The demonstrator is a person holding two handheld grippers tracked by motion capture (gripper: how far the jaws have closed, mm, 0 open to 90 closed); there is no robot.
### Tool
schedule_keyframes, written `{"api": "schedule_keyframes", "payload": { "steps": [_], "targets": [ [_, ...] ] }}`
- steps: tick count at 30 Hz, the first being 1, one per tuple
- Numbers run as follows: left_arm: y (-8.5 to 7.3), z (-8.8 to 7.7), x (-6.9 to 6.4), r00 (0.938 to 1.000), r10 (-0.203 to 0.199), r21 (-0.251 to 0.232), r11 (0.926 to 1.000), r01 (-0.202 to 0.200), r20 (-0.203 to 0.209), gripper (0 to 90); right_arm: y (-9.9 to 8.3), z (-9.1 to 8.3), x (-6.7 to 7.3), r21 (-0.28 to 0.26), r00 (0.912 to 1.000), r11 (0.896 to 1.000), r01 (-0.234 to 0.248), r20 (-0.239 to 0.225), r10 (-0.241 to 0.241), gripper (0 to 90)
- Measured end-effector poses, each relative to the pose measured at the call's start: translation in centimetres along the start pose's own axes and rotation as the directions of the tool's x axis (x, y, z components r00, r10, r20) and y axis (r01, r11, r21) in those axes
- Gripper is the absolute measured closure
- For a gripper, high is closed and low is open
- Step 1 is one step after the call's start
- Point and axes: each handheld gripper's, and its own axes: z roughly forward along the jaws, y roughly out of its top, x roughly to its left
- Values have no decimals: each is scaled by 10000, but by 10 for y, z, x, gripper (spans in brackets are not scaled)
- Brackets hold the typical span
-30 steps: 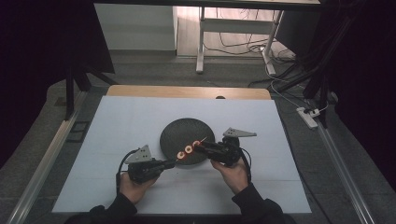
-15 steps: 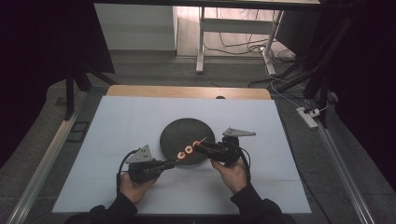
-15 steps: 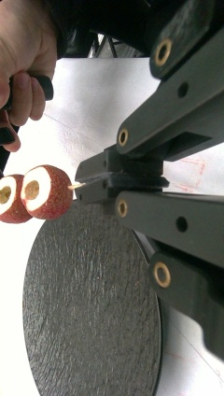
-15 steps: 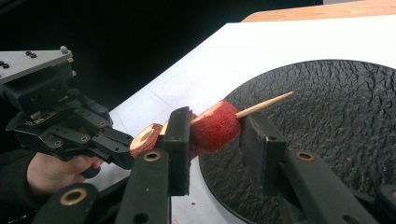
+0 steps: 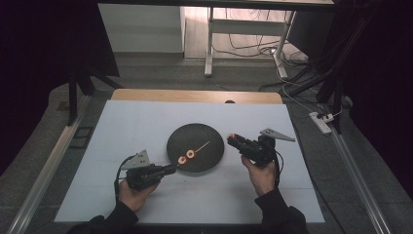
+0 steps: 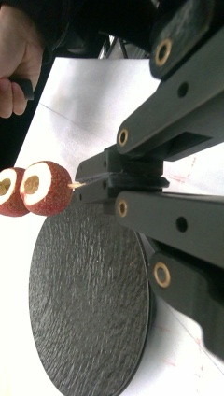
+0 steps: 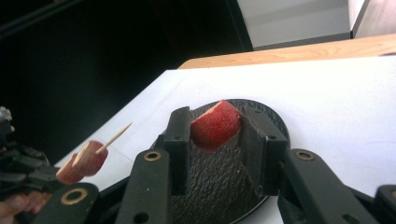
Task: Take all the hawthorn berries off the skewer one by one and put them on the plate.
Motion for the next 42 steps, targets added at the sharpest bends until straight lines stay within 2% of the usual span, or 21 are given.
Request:
{"api": "schedule_keyframes", "payload": {
  "steps": [2,8,13,17,23,26,31,35,36,37,42],
  "targets": [
    [0,0,-2,9998,147,124,9998,-145,-130,898,-2,4,2,172,10000,9998,77,-40,-77,647],
    [0,-2,-1,9997,66,16,10000,-66,-224,896,-7,12,3,547,9998,9983,195,-4,-195,646],
    [0,-3,-1,9991,107,15,9999,-107,-399,895,-14,27,6,1140,9964,9903,794,202,-822,644],
    [-1,-2,0,9983,83,105,9999,-77,-583,895,-21,42,9,1636,9857,9743,1549,404,-1635,643],
    [-2,-3,2,9975,-39,45,10000,43,-705,894,-27,68,14,2055,9720,9537,2194,387,-2319,642],
    [-2,-4,3,9972,-110,27,9999,112,-744,894,-32,83,15,2266,9580,9369,2662,450,-2831,641],
    [-4,-5,5,9960,-212,7,9998,214,-868,894,-39,101,14,2591,9435,9176,3015,576,-3263,640],
    [-6,-5,8,9943,-337,9,9994,340,-1009,894,-44,113,13,2776,9333,9047,3231,648,-3532,639],
    [-6,-5,8,9939,-364,8,9993,367,-1043,894,-44,113,13,2776,9333,9047,3231,648,-3532,639],
    [-6,-6,9,9935,-392,19,9992,396,-1065,894,-46,117,12,2864,9272,8975,3354,686,-3683,639],
    [-7,-6,10,9927,-415,-40,9991,413,-1136,893,-49,122,12,2968,9242,8915,3422,650,-3764,621]
  ]
}}
